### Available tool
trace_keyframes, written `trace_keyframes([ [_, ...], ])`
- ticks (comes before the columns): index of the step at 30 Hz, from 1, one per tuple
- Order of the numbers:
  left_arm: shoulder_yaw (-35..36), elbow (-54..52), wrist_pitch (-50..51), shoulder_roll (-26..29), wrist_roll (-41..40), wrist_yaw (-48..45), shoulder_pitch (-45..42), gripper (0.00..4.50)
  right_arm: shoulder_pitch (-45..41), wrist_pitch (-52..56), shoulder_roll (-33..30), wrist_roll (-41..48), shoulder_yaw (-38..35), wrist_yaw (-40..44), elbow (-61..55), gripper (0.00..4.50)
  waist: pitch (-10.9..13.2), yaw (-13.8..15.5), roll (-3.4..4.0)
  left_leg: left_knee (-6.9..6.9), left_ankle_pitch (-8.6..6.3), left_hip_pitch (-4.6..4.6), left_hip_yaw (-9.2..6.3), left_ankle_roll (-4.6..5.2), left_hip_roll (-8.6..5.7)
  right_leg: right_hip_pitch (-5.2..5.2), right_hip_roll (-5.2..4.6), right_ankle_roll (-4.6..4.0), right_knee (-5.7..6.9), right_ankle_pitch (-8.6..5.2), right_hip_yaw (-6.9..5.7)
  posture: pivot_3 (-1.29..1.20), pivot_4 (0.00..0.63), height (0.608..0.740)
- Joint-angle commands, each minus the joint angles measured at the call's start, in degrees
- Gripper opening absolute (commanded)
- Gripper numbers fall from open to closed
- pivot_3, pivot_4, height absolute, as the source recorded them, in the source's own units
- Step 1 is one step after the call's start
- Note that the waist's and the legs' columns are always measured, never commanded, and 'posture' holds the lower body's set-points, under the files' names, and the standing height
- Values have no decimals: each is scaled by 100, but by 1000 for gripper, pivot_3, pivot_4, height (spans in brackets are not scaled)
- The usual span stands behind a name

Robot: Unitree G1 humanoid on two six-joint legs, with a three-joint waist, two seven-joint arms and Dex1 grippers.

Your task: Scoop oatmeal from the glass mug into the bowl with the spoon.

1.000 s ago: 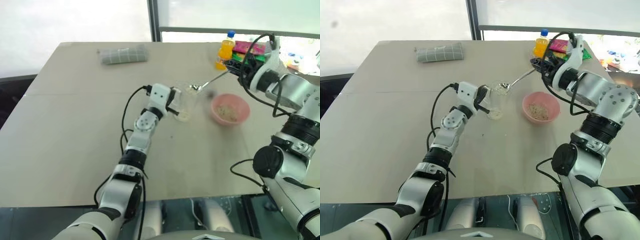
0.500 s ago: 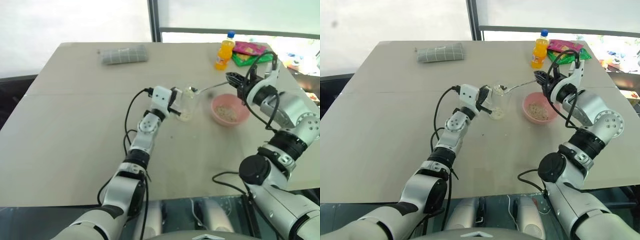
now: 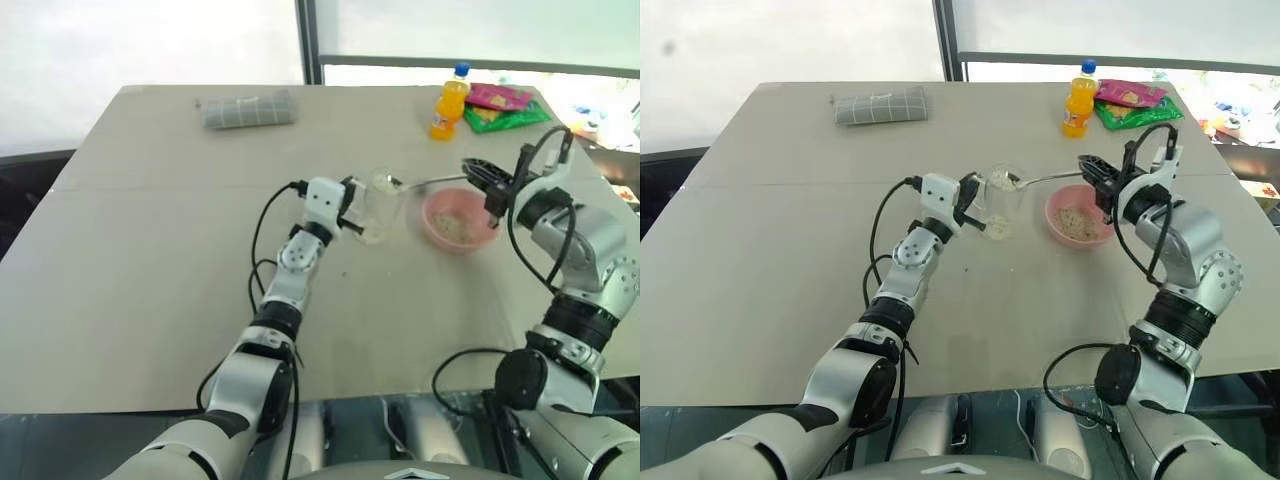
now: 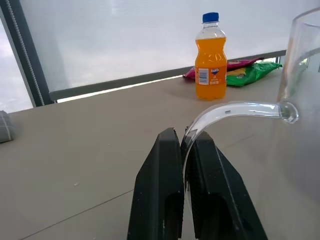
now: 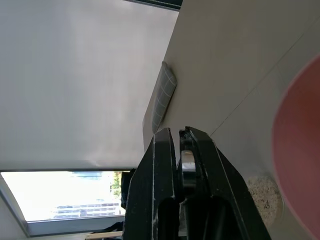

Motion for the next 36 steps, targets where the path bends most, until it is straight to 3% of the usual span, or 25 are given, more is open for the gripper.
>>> trace_keyframes([
  [1, -9, 137, -92, -52, -35, -44, -14, 60, 195, -364, -252, 293, 315, 120, -237, 0, 0, 0, 0, 0, 0, 0, 0, 0, 0, 0, 0, 0, 0, 0, 0, 0, 150, 740],
  [12, -24, 199, -172, -36, -65, -150, 16, 60, 366, -1162, -654, 709, 848, 444, -343, 0, 0, -2, 0, 0, 0, -2, 0, 0, 1, 0, 0, 1, -4, 0, 0, 0, 150, 740],
  [22, -46, 179, -162, 26, -46, -218, 79, 60, 427, -1436, -1012, 757, 667, 648, -339, 0, 0, -4, 0, 0, 0, -2, 1, 0, 2, 0, 0, 1, -5, 1, 1, 0, 150, 740],
  [36, 34, -269, 76, 159, -250, -361, 342, 60, 986, -1260, -2281, 377, 402, 1491, 334, 0, 0, -24, 1, -1, 0, 4, 7, 1, 2, 0, 3, 1, -4, 1, 8, 0, 150, 740],
])
